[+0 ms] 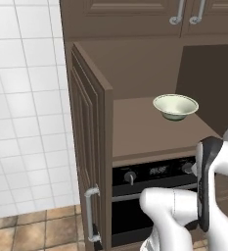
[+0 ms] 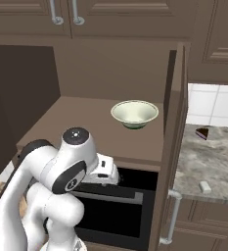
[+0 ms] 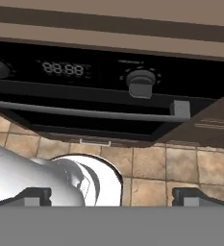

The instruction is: Pick both bowls and place them on the counter. Then place the cream cheese stick in one bowl and place the marshmallow in the other bowl.

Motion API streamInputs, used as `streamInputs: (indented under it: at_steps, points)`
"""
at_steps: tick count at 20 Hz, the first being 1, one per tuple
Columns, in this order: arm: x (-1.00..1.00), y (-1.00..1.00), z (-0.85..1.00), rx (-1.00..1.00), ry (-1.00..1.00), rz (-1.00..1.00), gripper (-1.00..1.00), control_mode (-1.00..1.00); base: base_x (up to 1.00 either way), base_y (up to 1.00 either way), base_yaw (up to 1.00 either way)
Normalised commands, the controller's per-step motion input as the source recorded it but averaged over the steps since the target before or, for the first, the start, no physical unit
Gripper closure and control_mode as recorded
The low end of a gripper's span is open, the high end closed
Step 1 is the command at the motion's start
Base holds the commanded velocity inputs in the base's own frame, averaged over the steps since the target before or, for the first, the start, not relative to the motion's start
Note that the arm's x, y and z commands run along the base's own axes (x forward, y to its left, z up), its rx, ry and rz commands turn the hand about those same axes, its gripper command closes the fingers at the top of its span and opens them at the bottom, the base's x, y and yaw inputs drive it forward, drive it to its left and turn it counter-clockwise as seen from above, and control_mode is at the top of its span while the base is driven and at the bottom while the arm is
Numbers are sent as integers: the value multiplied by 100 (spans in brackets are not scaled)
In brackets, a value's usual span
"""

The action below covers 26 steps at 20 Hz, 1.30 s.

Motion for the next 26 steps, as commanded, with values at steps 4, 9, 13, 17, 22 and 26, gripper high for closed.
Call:
streamInputs:
  at_steps: [4,9,13,17,22,26]
  points:
    - [24,13,-6,-6,-14,32,-100,-100,0,0,0]
    - [0,0,-2,-2,-2,0,-100,-100,0,0,0]
    - [3,28,35,-10,-3,-4,-100,-100,0,0,0]
    - [16,35,42,-13,-4,-2,-100,-100,0,0,0]
    - [26,20,37,-11,-11,0,-100,-100,0,0,0]
    - [39,13,49,-16,-14,0,-100,-100,0,0,0]
